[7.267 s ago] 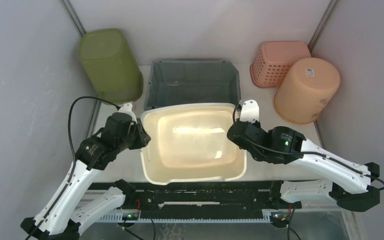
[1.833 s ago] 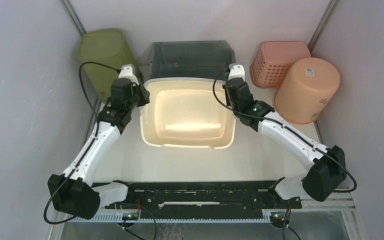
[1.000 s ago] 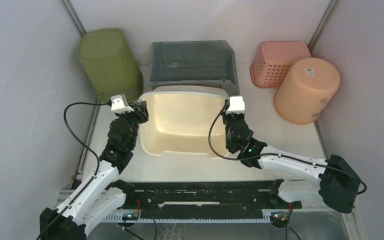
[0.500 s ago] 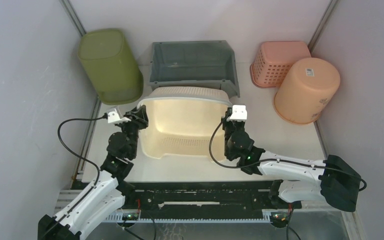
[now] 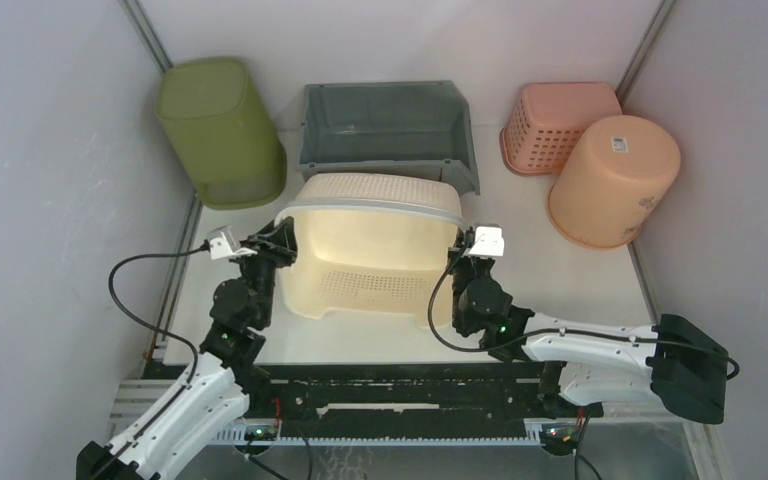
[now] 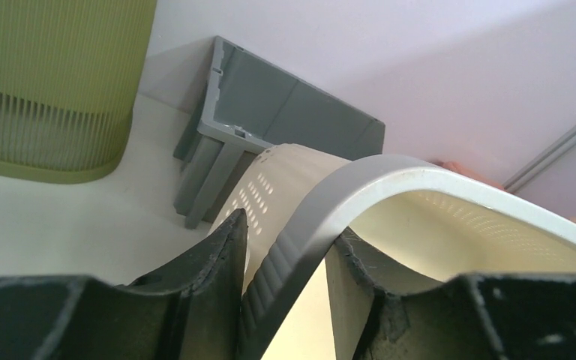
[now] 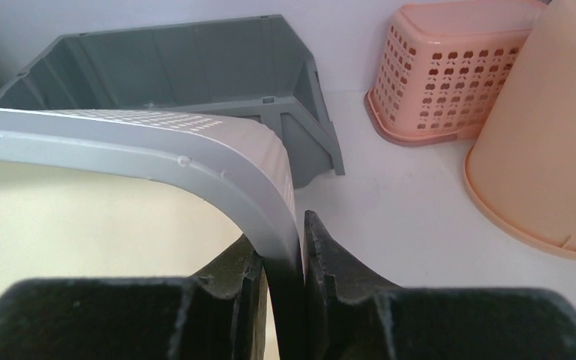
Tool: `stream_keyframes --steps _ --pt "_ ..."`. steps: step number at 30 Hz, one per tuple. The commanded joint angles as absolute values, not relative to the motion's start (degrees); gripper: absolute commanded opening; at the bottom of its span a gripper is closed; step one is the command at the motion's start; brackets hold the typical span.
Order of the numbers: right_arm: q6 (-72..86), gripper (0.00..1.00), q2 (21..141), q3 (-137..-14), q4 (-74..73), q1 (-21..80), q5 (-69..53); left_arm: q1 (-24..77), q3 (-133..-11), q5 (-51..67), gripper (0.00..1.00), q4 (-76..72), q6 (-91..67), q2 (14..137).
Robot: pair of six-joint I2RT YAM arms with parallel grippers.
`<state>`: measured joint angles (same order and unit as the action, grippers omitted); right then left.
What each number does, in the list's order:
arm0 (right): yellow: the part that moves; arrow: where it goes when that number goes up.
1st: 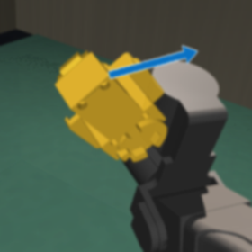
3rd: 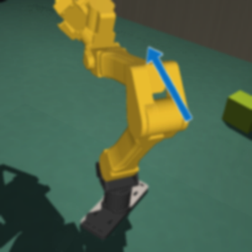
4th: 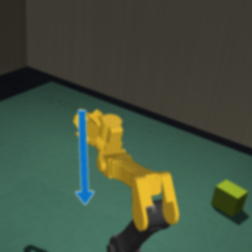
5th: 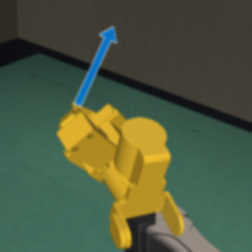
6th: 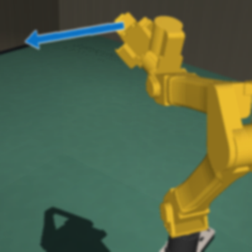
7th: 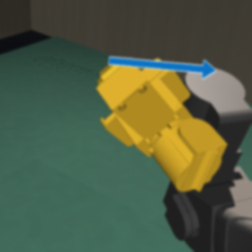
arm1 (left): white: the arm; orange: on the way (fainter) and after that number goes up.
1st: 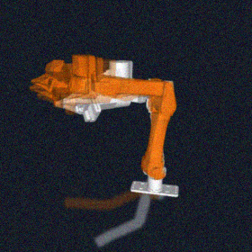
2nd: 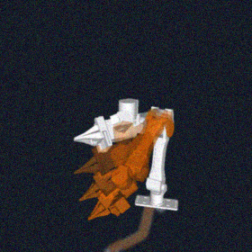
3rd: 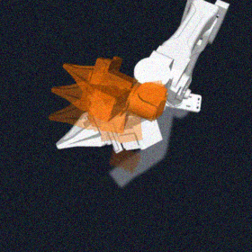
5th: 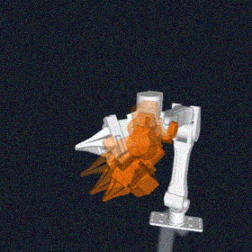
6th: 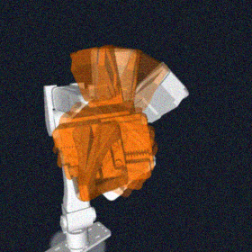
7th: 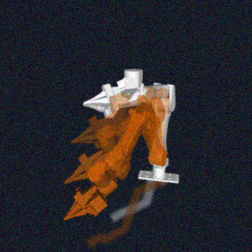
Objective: Turn the large container upside down
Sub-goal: Turn the container upside down at the center of the board.
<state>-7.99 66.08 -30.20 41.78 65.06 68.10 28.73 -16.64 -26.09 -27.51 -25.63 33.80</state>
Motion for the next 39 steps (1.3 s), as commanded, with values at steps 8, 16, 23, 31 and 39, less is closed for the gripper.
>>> stream_keyframes --steps 8,16,23,31,39 --pt "17.84 0.30 70.15 -25.07 23.71 72.42 60.24 33.49 -6.33 -14.02 0.52 -3.84 -47.78 30.88" --pt "23.98 0.49 71.98 -25.00 19.09 73.03 60.89 33.52 -5.14 -14.77 0.65 -2.84 -49.07 30.99" --pt "24.73 0.50 70.02 -25.01 18.41 66.62 51.42 33.53 -8.81 -16.03 0.73 -3.99 -46.92 36.90" --pt "24.54 0.50 70.27 -27.33 16.33 55.67 38.42 33.19 -13.48 -15.93 0.77 -6.95 -45.77 45.64" --pt "24.06 0.51 73.07 -30.53 15.91 49.21 30.55 30.19 -15.88 -13.91 0.77 -10.72 -44.74 51.48"
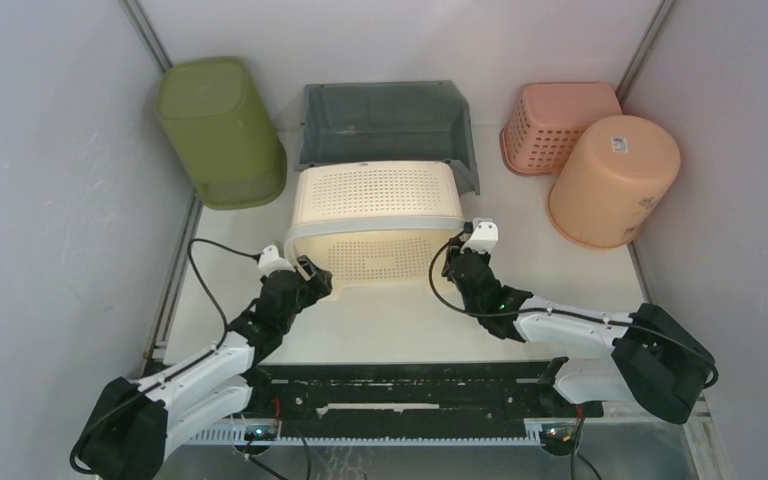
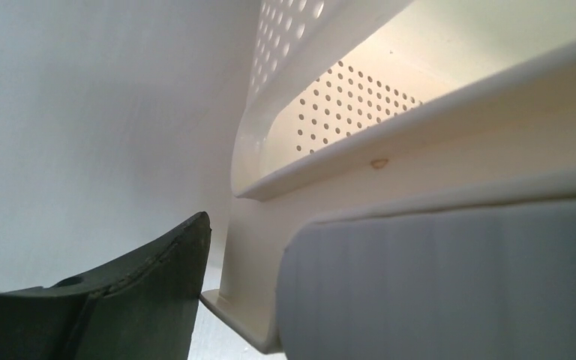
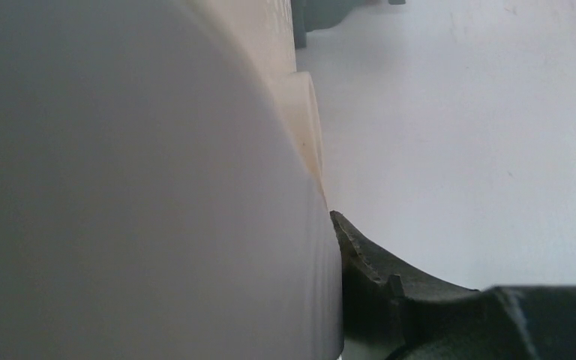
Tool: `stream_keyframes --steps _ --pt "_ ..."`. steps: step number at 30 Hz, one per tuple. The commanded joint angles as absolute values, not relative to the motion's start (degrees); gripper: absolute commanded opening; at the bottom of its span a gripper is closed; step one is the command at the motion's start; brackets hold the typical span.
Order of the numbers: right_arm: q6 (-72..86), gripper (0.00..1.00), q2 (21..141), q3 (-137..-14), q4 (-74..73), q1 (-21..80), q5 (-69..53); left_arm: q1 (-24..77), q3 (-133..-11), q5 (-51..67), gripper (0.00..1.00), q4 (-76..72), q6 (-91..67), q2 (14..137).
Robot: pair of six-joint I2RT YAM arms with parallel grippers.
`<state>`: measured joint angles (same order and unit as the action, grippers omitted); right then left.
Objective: Turn the large container upside down
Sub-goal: Turn the container upside down at the center of the board.
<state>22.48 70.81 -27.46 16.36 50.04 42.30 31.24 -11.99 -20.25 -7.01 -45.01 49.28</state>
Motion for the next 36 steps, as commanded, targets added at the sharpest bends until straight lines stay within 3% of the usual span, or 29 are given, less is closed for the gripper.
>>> stream_keyframes --steps 1,22,28,36 --pt "24.01 0.51 73.78 -31.02 15.91 48.61 29.88 29.70 -15.88 -13.36 0.77 -11.37 -44.67 52.05" --pt "20.55 0.54 80.66 -47.14 2.85 39.17 15.35 22.68 -26.55 -3.43 0.78 -11.40 -41.00 64.88" --pt "18.39 0.59 79.83 -54.48 -13.59 39.10 2.62 22.23 -32.38 0.16 0.82 1.19 -39.10 66.64" --pt "19.55 0.65 77.11 -55.36 -26.84 39.24 -1.36 22.23 -31.39 2.01 0.86 4.53 -38.85 65.85"
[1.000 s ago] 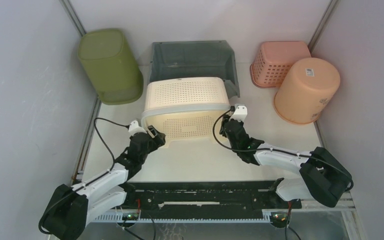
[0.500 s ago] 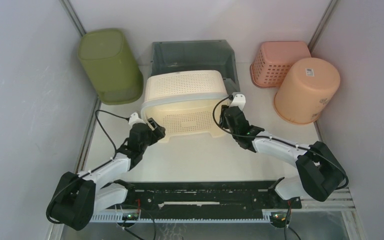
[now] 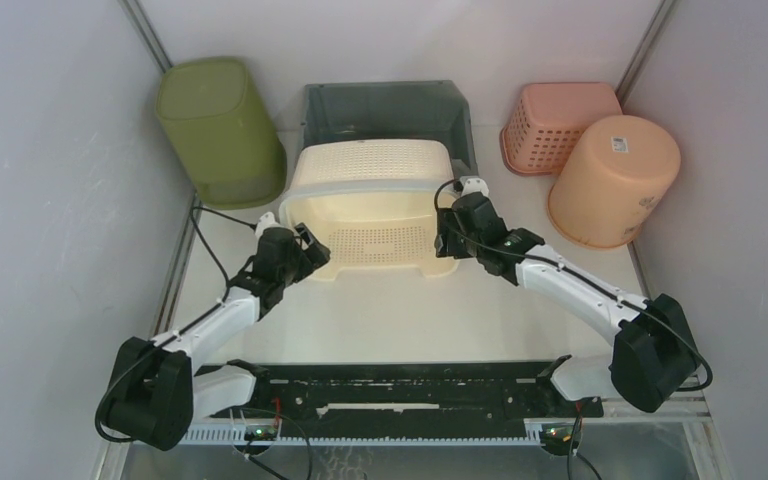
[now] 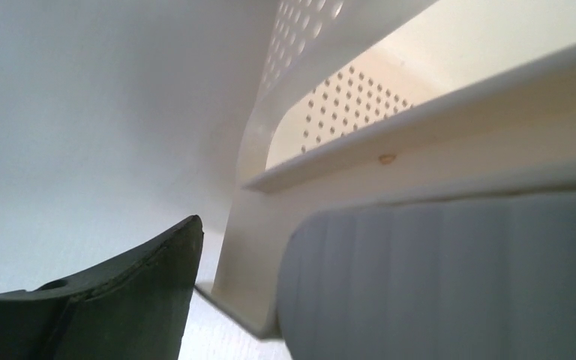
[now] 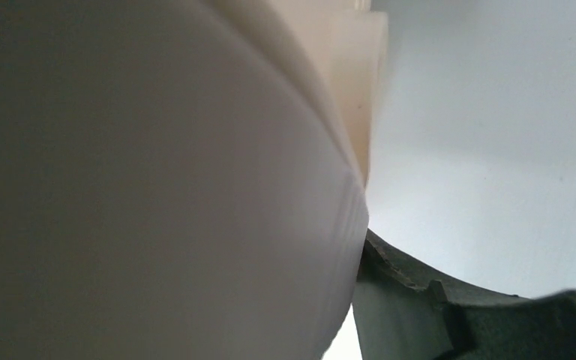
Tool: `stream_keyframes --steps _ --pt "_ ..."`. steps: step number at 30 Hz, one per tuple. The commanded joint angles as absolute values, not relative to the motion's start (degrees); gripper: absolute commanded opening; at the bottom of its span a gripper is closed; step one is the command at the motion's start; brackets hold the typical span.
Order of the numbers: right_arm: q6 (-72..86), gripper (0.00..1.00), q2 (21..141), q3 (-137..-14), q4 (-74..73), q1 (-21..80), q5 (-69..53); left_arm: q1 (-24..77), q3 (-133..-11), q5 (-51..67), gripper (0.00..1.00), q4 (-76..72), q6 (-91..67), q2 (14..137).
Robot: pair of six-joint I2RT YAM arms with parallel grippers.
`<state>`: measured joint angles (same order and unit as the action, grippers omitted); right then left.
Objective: Turn the large container upside down
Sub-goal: Turn the container upside down at the center of the board.
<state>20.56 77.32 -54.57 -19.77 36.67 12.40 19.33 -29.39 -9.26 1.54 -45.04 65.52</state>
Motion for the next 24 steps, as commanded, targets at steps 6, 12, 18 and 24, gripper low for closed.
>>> stream_keyframes --steps 6,12,18,24 --pt "20.80 0.87 77.54 -49.49 -20.58 39.32 0.49 22.31 -26.91 2.69 0.97 -0.70 -40.14 63.65" --pt "24.27 1.00 72.68 -42.00 -13.29 39.38 3.01 22.28 -24.25 -2.19 1.00 2.53 -40.06 57.13" --pt "22.69 1.00 67.55 -41.74 -16.64 39.37 -4.57 22.31 -22.80 -2.84 1.00 5.17 -41.62 50.67" --pt "20.15 1.00 70.66 -48.38 -31.01 40.25 -7.97 22.27 -26.08 1.61 1.00 7.73 -40.70 51.19"
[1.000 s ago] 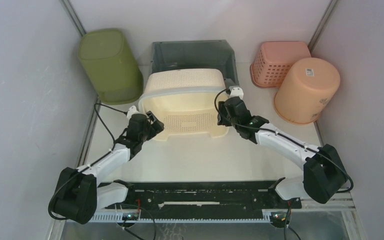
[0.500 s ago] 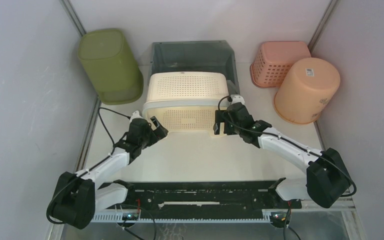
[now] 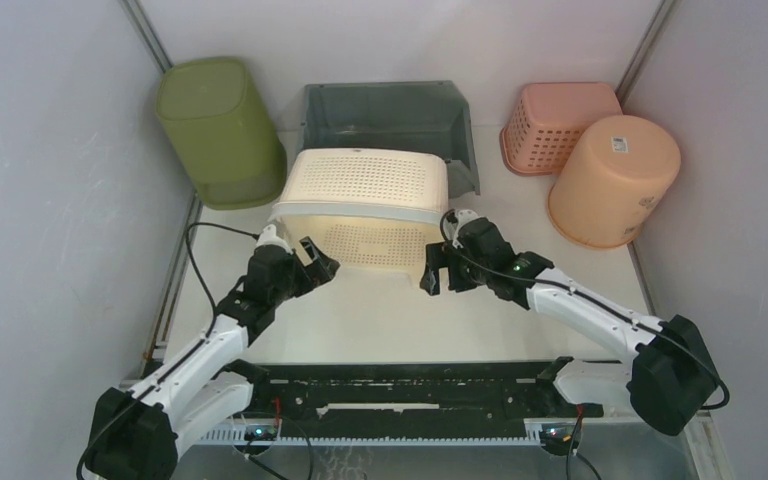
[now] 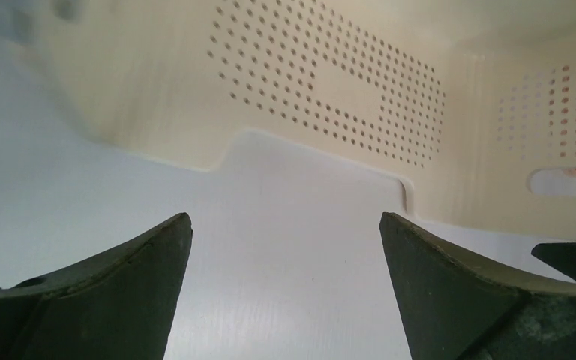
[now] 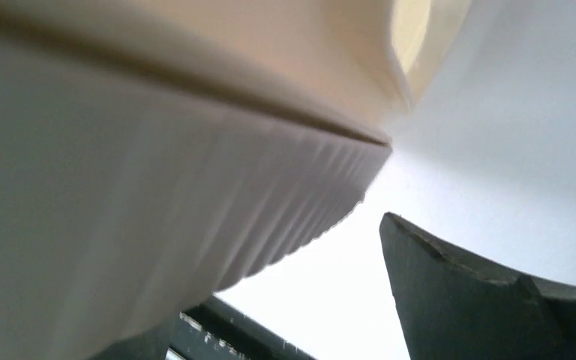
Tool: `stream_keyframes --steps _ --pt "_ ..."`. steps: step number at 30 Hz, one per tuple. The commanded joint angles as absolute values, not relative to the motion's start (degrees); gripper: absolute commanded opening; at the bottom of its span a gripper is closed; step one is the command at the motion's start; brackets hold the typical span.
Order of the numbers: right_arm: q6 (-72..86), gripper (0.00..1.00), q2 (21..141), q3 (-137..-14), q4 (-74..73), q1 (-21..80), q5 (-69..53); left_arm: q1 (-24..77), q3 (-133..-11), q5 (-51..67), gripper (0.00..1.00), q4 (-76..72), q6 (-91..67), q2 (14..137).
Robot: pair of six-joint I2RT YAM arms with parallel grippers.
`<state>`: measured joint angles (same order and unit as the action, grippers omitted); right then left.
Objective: Turn the large container upside down
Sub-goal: Turn the container upside down at the center of the board.
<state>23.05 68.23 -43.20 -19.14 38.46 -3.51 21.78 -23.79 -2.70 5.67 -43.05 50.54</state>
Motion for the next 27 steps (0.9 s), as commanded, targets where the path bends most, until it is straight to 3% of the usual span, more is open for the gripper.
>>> stream_keyframes --steps 1,7,16,22,27 --pt "20.21 1.00 70.89 -48.90 -33.08 40.84 -6.84 22.24 -26.51 2.61 1.00 8.04 -40.57 51.33" --pt "22.19 1.00 67.13 -49.96 -39.21 43.12 1.22 22.41 -26.94 5.64 1.00 10.55 -40.32 47.51" --pt "24.48 0.97 52.22 -59.15 -39.51 43.72 -0.10 22.83 -31.55 5.87 1.00 20.36 -39.90 35.63" --pt "24.81 0.86 56.84 -75.63 -38.56 48.30 0.74 23.19 -38.68 6.31 0.99 25.74 -39.99 30.91" --pt "22.67 0.75 68.19 -88.84 -39.29 48.27 2.71 23.59 -45.31 7.10 0.96 27.95 -39.73 30.67"
